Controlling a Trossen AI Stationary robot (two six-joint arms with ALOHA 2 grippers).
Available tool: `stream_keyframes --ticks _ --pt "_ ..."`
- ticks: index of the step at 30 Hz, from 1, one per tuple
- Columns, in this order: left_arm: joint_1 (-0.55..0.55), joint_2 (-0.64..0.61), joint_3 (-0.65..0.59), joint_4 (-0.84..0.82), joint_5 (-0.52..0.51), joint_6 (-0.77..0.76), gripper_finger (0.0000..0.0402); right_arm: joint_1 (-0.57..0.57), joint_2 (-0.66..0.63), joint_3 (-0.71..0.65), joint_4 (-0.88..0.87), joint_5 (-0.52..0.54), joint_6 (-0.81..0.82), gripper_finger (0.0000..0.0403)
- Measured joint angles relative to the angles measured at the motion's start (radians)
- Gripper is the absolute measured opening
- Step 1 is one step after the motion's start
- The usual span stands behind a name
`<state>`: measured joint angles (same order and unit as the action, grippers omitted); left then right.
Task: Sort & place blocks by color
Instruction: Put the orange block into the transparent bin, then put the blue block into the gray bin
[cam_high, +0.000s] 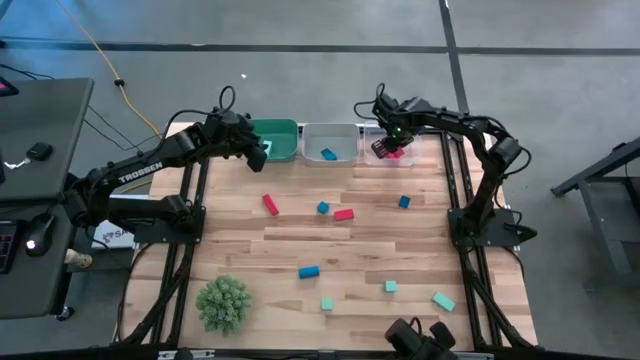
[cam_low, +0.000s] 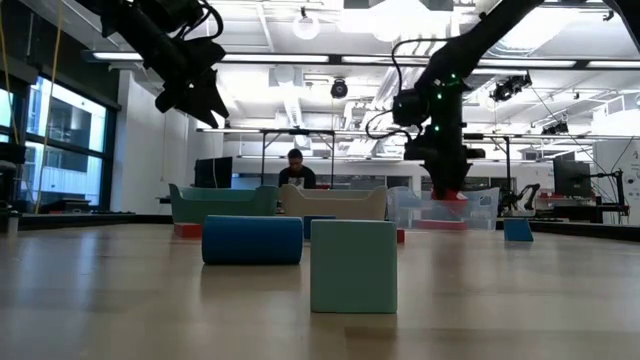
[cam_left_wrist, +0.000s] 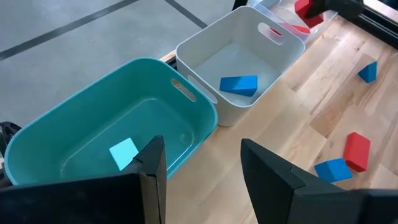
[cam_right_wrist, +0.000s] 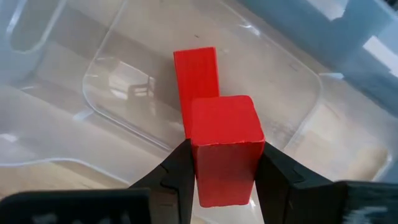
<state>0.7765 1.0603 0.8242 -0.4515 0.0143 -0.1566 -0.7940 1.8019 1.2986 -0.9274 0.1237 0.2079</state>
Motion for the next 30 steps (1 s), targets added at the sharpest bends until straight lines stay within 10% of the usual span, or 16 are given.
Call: stream_keyframes --ticks 30 --pt "0.000 0.000 0.000 0.000 0.000 -0.017 0.0131 -0.004 -0.001 -0.012 -0.014 -0.024 -0.004 0.0162"
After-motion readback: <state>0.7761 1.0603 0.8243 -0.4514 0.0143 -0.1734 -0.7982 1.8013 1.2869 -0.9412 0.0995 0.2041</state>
